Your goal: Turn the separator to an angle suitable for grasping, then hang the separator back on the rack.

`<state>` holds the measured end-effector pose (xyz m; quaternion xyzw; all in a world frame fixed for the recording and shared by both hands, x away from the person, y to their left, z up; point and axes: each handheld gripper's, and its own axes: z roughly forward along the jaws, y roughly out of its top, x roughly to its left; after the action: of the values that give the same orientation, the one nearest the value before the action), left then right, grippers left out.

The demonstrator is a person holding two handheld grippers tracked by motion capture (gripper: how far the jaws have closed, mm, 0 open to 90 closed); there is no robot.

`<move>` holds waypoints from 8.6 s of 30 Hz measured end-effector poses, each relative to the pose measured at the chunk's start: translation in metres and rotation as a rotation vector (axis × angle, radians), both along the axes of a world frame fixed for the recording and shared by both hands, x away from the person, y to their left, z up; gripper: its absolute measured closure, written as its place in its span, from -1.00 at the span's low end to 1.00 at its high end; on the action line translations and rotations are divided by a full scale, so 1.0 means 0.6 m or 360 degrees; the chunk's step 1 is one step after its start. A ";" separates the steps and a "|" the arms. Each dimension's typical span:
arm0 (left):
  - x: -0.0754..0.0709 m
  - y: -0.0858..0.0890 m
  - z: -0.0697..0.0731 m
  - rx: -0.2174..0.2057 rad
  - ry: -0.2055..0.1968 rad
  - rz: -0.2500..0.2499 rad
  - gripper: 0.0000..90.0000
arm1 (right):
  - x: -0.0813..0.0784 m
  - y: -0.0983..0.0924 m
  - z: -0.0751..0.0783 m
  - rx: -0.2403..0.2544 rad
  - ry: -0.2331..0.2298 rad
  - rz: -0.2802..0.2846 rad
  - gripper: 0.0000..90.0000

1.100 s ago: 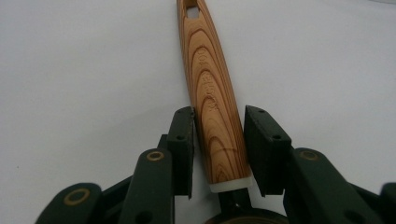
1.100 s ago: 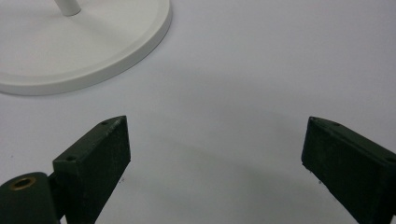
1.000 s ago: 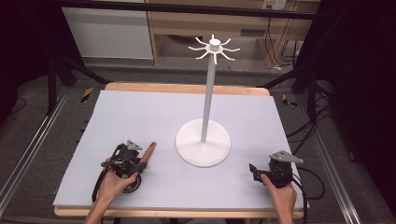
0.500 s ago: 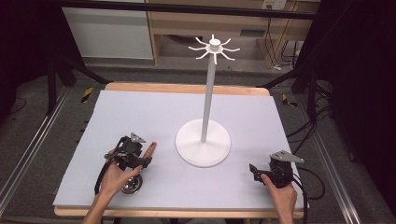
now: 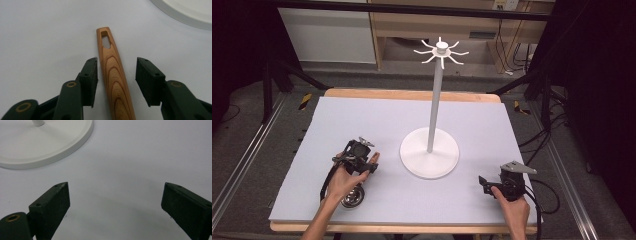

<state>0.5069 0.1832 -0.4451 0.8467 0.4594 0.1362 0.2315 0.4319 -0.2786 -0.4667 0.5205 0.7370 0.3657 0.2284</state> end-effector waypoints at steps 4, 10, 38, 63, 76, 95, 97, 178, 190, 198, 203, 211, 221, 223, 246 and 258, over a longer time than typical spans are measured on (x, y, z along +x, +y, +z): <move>0.005 0.001 -0.007 0.0002 0.0039 -0.0005 0.26 | 0.001 0.000 -0.001 -0.0006 -0.0006 0.0002 -0.80; 0.009 0.002 -0.017 0.0013 0.0060 0.0012 0.35 | 0.000 0.000 0.000 -0.0009 0.0004 -0.0002 -0.80; 0.017 -0.001 -0.014 0.0033 0.0119 0.0055 0.47 | 0.002 -0.001 -0.002 -0.0006 0.0028 0.0002 -0.80; 0.003 0.005 0.005 0.0003 0.0071 -0.0012 0.50 | 0.002 -0.004 -0.002 0.0015 0.0036 -0.0002 -0.80; -0.025 0.022 0.044 -0.0103 -0.0065 -0.0019 0.51 | 0.002 -0.004 -0.002 0.0012 0.0034 -0.0002 -0.80; -0.060 0.031 0.108 -0.0274 -0.0294 -0.0027 0.51 | 0.001 -0.004 -0.001 0.0011 0.0023 -0.0008 -0.80; -0.062 0.033 0.113 -0.0308 -0.0327 -0.0022 0.51 | 0.000 -0.006 0.001 0.0021 0.0006 -0.0017 -0.80; -0.094 -0.034 0.367 -0.0772 -0.1103 -0.0194 0.51 | -0.004 -0.008 0.008 0.0018 -0.0087 -0.0029 -0.79; -0.094 -0.066 0.398 -0.0795 -0.1130 -0.0255 0.51 | -0.004 -0.011 0.008 0.0034 -0.0084 -0.0029 -0.79; -0.097 -0.085 0.410 -0.0787 -0.1131 -0.0274 0.51 | -0.002 -0.012 0.008 0.0029 -0.0092 -0.0029 -0.79; -0.095 -0.097 0.422 -0.0787 -0.1155 -0.0297 0.51 | -0.003 -0.011 0.009 0.0042 -0.0086 -0.0031 -0.79; -0.093 -0.109 0.430 -0.0788 -0.1155 -0.0308 0.51 | -0.003 -0.012 0.009 0.0036 -0.0094 -0.0035 -0.79; -0.089 -0.118 0.430 -0.0787 -0.1151 -0.0310 0.51 | -0.003 -0.012 0.009 0.0044 -0.0084 -0.0032 -0.79; -0.087 -0.119 0.430 -0.0782 -0.1150 -0.0311 0.51 | -0.003 -0.012 0.009 0.0046 -0.0084 -0.0032 -0.79; -0.075 -0.145 0.435 -0.0753 -0.1142 -0.0321 0.51 | -0.002 -0.016 0.009 0.0040 -0.0088 -0.0032 -0.79; -0.064 -0.158 0.432 -0.0758 -0.1115 -0.0310 0.51 | -0.003 -0.017 0.009 0.0050 -0.0082 -0.0030 -0.78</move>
<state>0.4685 0.0881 -0.1861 0.7116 0.2897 0.2830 0.5741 0.4303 -0.2886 -0.4612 0.5215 0.7201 0.3882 0.2426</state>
